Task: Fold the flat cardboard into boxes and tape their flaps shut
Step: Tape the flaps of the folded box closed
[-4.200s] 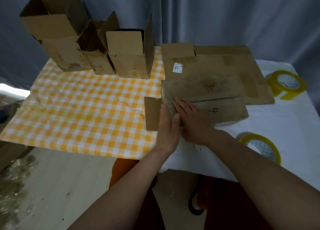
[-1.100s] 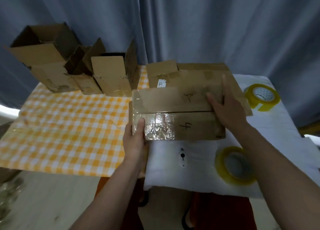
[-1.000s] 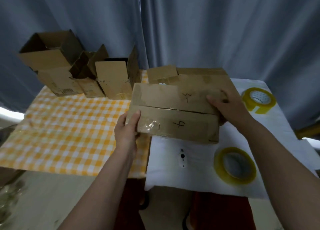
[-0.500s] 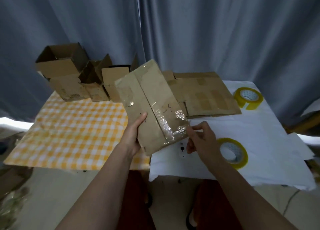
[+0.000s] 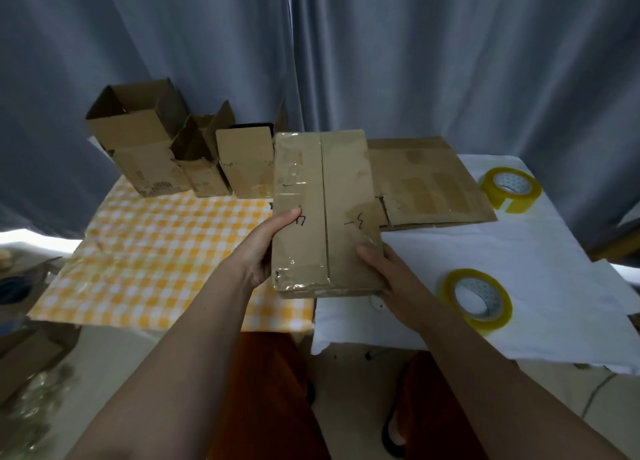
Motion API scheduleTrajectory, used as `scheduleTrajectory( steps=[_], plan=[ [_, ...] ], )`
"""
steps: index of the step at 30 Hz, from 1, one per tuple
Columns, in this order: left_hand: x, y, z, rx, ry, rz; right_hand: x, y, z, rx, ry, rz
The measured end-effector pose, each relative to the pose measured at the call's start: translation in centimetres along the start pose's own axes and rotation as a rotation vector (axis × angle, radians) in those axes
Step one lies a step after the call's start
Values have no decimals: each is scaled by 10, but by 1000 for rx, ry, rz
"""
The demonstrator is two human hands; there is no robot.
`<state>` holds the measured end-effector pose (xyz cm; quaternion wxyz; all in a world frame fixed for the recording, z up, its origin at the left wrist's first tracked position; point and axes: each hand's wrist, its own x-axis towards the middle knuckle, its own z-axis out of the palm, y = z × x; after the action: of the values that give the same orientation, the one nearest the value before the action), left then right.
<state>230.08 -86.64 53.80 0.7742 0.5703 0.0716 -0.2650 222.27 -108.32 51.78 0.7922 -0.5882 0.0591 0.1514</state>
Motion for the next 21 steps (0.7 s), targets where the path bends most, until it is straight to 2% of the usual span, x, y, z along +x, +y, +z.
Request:
scheduleTrajectory(
  steps=[5,8,10,14,18,21],
  plan=[
    [-1,-3,-10,-81,-226,-20,7,6,-13,202,-155,99],
    [4,-7,-7,-55,-180,-31,12,16,-20,260,-174,205],
    [6,-15,-5,-24,-132,-22,16,22,-24,267,-127,232],
    [11,-32,-2,25,-31,-174,24,27,-28,107,10,209],
    [15,-30,-3,-6,-60,-185,28,24,-29,53,38,243],
    [15,-30,4,-10,-118,-153,26,28,-38,151,-19,279]
  ],
)
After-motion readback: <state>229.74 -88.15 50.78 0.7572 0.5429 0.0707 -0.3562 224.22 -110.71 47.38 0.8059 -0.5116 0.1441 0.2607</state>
